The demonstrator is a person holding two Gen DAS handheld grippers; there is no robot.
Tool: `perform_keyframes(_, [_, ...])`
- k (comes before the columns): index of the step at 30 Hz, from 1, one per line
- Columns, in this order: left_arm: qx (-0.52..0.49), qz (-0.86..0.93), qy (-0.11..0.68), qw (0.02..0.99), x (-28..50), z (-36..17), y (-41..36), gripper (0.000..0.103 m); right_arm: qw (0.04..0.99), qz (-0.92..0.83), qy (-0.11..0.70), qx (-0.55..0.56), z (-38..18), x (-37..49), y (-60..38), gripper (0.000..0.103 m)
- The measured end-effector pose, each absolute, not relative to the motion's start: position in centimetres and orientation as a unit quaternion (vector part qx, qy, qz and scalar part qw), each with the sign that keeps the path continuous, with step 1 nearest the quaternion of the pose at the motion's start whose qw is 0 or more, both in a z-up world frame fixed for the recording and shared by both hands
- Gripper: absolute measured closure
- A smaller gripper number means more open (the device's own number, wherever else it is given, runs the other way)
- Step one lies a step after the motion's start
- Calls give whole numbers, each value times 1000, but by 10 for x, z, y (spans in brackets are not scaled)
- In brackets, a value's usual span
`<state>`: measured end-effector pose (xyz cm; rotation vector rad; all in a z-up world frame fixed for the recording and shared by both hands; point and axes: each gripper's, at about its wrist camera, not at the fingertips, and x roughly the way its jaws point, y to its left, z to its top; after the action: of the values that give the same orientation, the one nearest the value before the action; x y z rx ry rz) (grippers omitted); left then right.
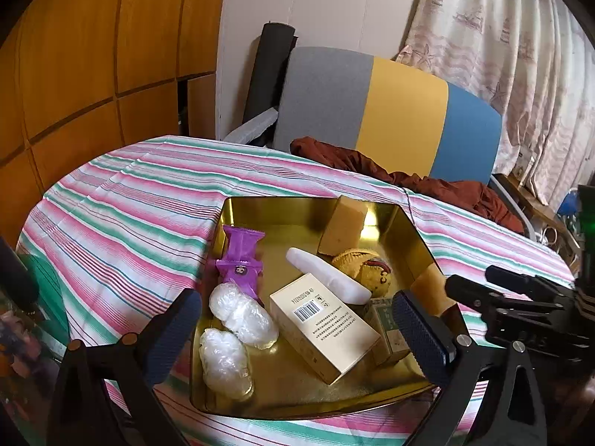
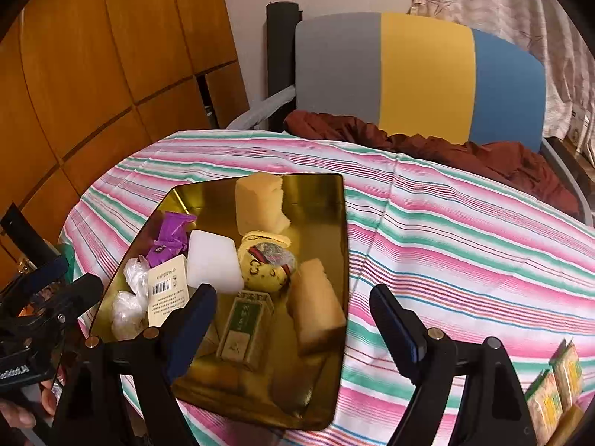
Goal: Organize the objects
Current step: 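Open both tools to drop the green box and sponge into the tray, then reach the right tool to the pink hair roller and grasp it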
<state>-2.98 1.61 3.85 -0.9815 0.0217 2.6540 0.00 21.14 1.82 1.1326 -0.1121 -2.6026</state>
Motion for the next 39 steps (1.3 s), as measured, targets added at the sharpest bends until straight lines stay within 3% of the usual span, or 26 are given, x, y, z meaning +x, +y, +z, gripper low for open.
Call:
perform_keyframes(18, [-321, 912, 34, 253, -4, 49, 65, 0, 77, -902, -77, 417, 5, 52, 312, 17])
perform_keyframes(31, [-320, 849, 140, 397, 38, 40, 177, 0, -98, -889, -124, 430, 18, 107, 494, 17])
perform_keyframes(37, [-326, 804, 186, 461, 64, 27, 226, 0, -146, -843, -92, 510, 8, 102, 571, 17])
perform_keyframes(39, [-328, 798, 193, 467, 67, 24, 236, 0, -146, -823, -116, 536, -3, 97, 598, 17])
